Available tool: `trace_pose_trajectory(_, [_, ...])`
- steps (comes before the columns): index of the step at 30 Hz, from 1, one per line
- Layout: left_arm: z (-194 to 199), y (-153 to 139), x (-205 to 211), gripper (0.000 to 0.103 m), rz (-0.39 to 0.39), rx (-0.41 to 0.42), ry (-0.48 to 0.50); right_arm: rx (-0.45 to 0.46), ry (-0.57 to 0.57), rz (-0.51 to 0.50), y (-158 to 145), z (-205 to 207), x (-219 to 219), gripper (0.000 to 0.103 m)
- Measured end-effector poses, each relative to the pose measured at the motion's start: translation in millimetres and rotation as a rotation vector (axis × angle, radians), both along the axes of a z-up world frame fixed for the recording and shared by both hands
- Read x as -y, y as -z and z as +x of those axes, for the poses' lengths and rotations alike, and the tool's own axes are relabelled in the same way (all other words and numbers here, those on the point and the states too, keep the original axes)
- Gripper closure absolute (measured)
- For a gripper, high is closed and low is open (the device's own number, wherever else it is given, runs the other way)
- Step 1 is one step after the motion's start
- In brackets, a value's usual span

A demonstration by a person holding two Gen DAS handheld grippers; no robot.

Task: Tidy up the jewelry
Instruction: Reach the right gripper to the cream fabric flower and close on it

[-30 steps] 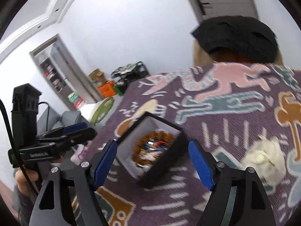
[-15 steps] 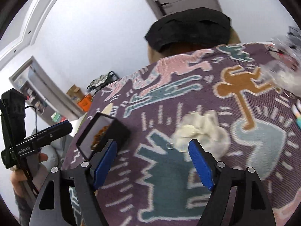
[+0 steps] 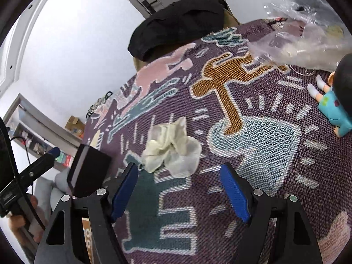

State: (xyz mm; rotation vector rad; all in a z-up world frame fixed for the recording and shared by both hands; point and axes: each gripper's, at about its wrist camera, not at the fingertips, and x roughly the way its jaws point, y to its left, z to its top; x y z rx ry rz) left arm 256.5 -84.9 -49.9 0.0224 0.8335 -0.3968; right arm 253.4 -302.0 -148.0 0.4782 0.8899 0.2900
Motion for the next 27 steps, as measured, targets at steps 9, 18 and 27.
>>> trace_pose_trajectory(9, [5.3, 9.5, 15.9, 0.027, 0.021, -0.015, 0.018, -0.022, -0.024, -0.126, 9.6, 38.7, -21.7, 0.053])
trace_pose_trajectory(18, [14.5, 25.1, 32.9, 0.034, 0.037, -0.045, 0.037, 0.038, 0.001, -0.076, 3.2, 21.9, -2.3, 0.100])
trace_pose_trajectory(27, [23.0, 43.4, 63.4, 0.036, 0.057, -0.084, 0.078, 0.121, 0.055, -0.015, -16.6, -10.4, 26.5, 0.100])
